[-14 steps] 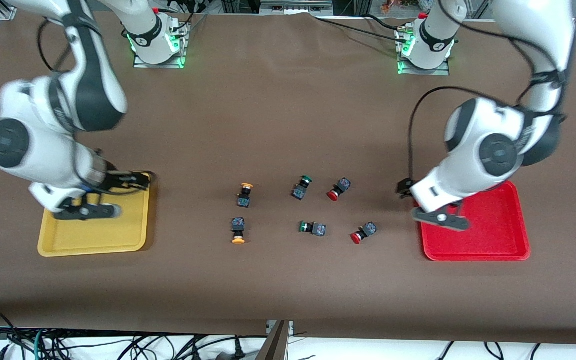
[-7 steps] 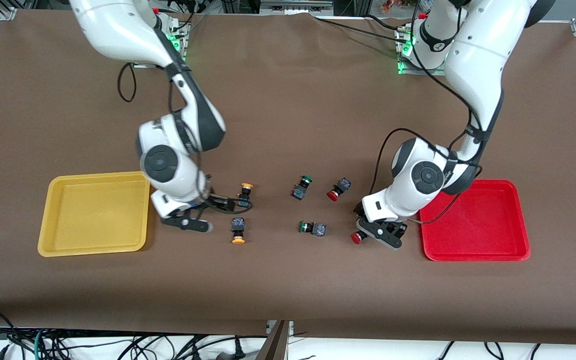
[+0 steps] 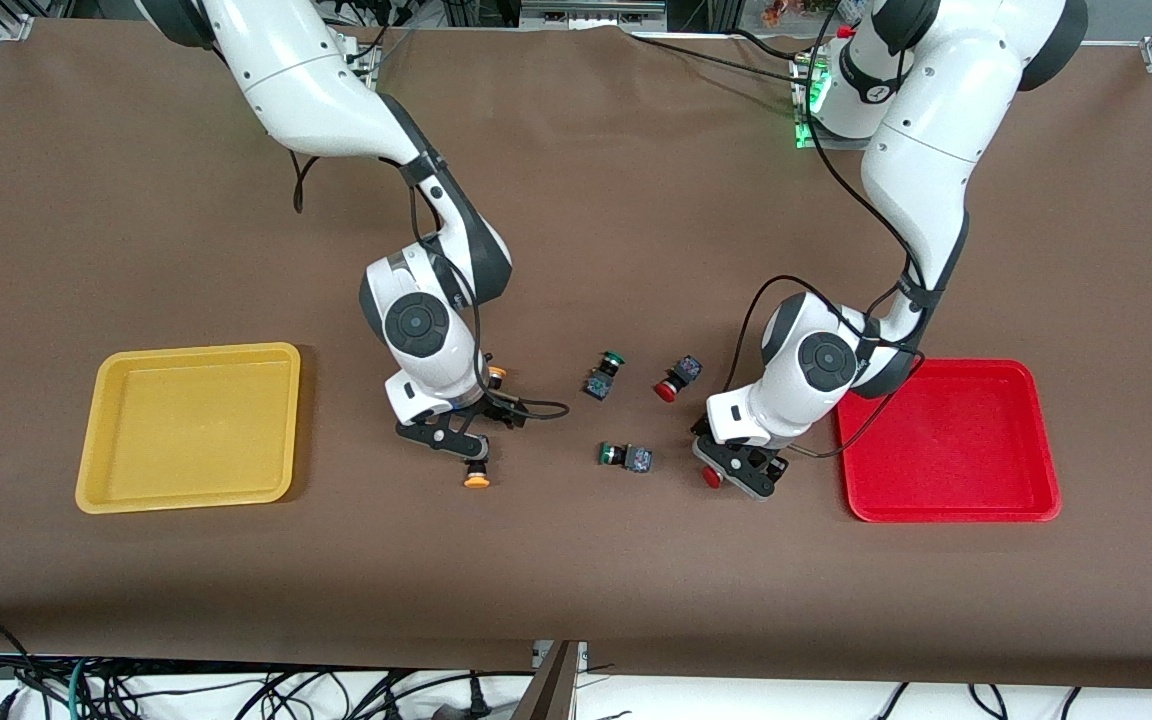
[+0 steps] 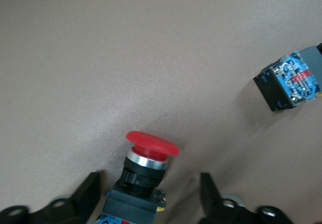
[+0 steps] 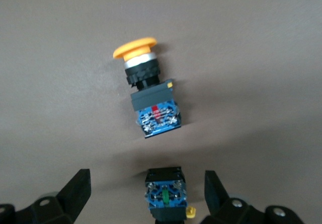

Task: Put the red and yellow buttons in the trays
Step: 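Grasp the yellow button with the right gripper while the left gripper grasps red, then place the yellow button in the yellow tray while the left gripper places red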

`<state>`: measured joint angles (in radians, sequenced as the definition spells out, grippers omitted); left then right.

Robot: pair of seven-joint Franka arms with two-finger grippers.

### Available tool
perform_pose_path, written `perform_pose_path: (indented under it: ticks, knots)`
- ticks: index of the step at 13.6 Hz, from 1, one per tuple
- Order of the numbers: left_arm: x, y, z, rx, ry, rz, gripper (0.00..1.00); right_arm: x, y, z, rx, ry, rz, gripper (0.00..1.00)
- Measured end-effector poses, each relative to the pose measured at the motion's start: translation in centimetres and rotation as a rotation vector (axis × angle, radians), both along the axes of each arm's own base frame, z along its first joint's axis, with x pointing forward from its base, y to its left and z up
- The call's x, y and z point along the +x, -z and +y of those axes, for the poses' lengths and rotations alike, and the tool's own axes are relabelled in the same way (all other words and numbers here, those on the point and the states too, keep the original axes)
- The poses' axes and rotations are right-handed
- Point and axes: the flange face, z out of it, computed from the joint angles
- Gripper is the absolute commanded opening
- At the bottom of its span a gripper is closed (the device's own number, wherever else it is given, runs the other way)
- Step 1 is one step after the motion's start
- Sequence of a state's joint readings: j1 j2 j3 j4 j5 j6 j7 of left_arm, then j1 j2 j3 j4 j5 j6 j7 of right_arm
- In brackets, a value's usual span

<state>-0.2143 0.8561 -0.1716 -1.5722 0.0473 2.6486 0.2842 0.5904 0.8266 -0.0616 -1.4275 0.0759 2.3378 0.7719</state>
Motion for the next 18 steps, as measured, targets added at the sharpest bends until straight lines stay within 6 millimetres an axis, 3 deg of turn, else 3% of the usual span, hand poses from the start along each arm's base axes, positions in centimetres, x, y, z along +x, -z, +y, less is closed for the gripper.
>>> perform_pose_path:
  ticks: [1, 2, 3, 4, 7, 10, 14, 16, 18]
  knots:
    - [0.1, -0.1, 0.1, 0.0, -0.001, -0.005, 0.21, -0.3, 0.7, 0.4, -0.003, -0.007, 0.004, 0.91]
    - [0.3, -0.3, 0.2, -0.001, 0.0, -0.009, 0.19, -0.7, 1.2, 0.8, -0.007, -0.015, 0.008, 0.7]
    - [0.3, -0.4, 0.1, -0.001, 0.006, -0.012, 0.19, -0.9, 1.6, 1.0, -0.011, -0.02, 0.012, 0.57]
    - [0.3, -0.5, 0.2, 0.001, 0.018, -0.015, 0.19, -1.0, 1.9, 1.1, -0.015, -0.024, 0.015, 0.51]
    - [0.7, -1.2, 0.8, 0.009, 0.042, -0.025, 0.19, -1.6, 2.8, 1.0, -0.029, -0.043, 0.031, 0.0]
    - [1.0, -5.0, 3.1, 0.058, 0.037, 0.071, 0.19, -1.7, 3.1, 0.8, -0.039, -0.093, 0.034, 0.0]
    - [0.8, -10.1, 9.5, 0.129, 0.085, 0.223, 0.19, -0.4, 2.1, -0.8, -0.054, -0.135, 0.024, 0.0]
    - [0.5, -12.2, 12.4, 0.147, 0.085, 0.281, 0.2, 1.9, -0.4, -4.3, -0.066, -0.172, 0.033, 0.0]
    - [0.3, -14.1, 16.2, 0.155, 0.058, 0.321, 0.2, 4.5, -3.4, -10.2, -0.079, -0.22, 0.055, 0.0]
